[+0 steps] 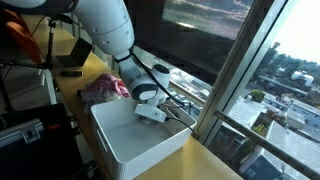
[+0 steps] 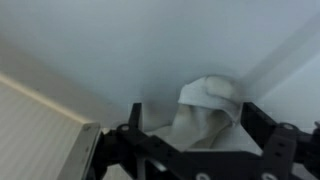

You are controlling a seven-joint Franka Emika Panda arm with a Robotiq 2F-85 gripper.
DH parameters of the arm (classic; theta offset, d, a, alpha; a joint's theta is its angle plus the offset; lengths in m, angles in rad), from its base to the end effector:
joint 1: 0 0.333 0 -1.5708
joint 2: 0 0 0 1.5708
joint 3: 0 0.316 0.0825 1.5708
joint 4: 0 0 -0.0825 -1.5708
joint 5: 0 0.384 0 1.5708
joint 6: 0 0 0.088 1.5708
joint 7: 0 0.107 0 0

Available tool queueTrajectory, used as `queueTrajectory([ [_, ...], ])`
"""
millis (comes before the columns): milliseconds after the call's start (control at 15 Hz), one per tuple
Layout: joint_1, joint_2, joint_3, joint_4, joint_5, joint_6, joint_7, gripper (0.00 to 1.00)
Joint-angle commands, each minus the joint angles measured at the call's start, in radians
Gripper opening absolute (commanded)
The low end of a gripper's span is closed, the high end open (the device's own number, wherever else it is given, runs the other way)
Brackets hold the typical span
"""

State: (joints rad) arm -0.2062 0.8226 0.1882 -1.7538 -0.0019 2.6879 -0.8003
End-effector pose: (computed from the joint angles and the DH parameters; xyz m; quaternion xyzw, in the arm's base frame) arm 0.6647 -0.0217 0.1188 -0.9327 -0.3491 -0.0833 0.0362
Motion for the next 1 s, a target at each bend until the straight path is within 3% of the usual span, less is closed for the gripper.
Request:
queueTrajectory([
  [0, 0.015, 0.004, 0.006, -0.007, 0.004, -0.007, 0.054, 0.92],
  [67, 0.019, 0.005, 0.005, -0.01, 0.001, -0.006, 0.064, 0.74],
  [667, 0.032, -0.02, -0.015, -0.057, -0.025, 0.025, 0.112, 0.06],
  [733, 0.034, -0.02, -0.016, -0.059, -0.026, 0.028, 0.116, 0.01],
  [933, 0.035, -0.028, -0.018, -0.076, -0.03, 0.044, 0.13, 0.03],
])
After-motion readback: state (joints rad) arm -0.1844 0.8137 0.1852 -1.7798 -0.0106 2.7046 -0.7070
